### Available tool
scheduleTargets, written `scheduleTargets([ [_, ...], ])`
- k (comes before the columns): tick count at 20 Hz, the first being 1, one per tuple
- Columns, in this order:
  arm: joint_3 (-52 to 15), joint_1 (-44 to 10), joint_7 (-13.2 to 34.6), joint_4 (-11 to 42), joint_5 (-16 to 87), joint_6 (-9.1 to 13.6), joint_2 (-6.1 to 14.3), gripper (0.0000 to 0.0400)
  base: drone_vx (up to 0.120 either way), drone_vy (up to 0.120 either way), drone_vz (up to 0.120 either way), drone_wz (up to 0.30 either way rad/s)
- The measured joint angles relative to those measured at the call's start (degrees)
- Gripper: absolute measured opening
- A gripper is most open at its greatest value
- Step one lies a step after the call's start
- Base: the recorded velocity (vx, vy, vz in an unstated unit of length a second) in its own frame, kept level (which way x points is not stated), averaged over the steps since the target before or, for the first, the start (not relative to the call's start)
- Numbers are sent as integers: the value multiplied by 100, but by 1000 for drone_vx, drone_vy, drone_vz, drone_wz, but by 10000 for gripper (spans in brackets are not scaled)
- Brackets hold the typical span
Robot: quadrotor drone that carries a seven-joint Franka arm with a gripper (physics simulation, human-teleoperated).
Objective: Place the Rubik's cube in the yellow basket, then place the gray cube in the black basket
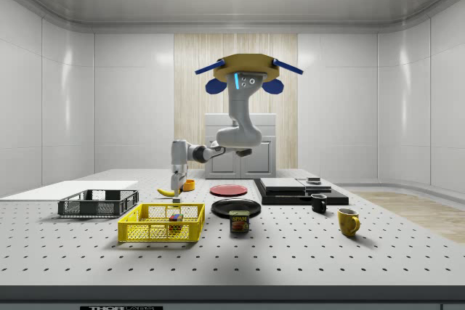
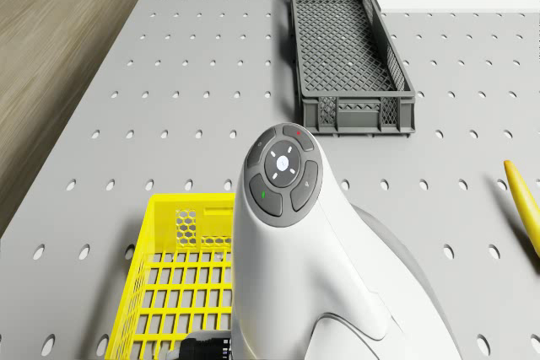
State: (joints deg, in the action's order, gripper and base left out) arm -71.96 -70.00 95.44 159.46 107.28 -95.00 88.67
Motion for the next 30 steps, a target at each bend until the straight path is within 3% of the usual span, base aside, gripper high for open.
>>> scheduleTargets([
  [23, -1, 4, -3, 1, 3, 11, -10, 400, 0, -120, 0, 0],
  [30, -1, 5, -3, 1, 4, 13, -13, 400, 91, -120, 0, 0],
])
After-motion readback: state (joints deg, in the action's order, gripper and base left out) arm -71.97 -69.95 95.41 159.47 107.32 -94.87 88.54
